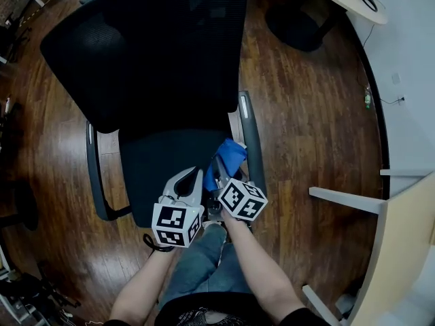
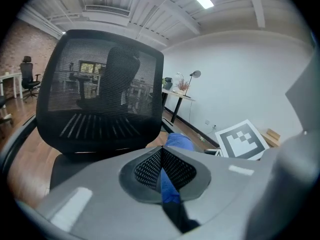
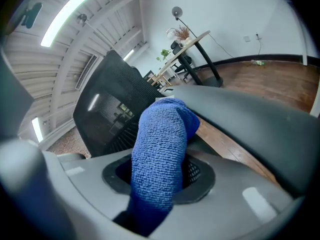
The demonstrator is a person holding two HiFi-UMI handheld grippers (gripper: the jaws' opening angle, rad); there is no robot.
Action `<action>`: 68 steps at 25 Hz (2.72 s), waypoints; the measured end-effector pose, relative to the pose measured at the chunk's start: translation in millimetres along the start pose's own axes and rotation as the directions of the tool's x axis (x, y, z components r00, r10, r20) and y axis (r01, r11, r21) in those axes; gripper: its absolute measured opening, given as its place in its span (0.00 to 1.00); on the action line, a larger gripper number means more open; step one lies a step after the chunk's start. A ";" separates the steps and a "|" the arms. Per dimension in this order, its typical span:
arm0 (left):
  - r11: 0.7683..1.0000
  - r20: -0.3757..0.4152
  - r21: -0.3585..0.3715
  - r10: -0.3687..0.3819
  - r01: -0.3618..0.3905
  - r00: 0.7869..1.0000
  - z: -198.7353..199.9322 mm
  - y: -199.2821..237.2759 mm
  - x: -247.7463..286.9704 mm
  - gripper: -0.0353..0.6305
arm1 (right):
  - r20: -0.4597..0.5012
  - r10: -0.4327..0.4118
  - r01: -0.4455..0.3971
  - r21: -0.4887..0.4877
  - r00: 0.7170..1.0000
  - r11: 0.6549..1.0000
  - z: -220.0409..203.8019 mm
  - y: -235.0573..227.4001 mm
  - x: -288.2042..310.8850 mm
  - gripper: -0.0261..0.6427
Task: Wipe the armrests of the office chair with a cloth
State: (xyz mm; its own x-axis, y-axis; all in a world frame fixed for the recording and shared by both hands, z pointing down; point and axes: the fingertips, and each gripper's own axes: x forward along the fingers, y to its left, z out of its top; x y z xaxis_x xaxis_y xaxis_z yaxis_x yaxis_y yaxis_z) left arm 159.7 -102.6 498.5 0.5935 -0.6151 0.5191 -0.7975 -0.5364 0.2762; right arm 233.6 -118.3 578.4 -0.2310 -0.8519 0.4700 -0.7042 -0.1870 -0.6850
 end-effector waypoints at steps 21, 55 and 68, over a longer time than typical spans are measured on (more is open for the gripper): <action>0.999 0.000 0.042 -0.019 0.019 1.000 -67.2 -79.0 -52.4 0.06 | -0.011 0.053 -0.053 -0.022 0.999 0.998 -68.8 -33.9 -109.2 0.25; 0.978 -0.071 0.161 -0.123 0.133 0.990 -130.0 -156.7 -42.7 0.06 | 0.093 0.005 -0.005 0.006 0.996 1.000 -81.9 -130.1 -168.2 0.25; 0.969 -0.110 0.182 -0.149 0.167 0.983 -130.1 -165.7 -19.7 0.06 | 0.211 0.102 -0.119 0.074 0.972 0.990 -23.2 -140.0 -164.2 0.25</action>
State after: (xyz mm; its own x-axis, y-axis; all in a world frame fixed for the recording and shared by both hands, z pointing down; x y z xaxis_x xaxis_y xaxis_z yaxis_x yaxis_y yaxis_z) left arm 266.1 73.6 547.8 0.6900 -0.4613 0.5578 -0.6541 -0.7274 0.2075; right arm 354.5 59.1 610.1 -0.1546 -0.9503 0.2701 -0.6199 -0.1196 -0.7755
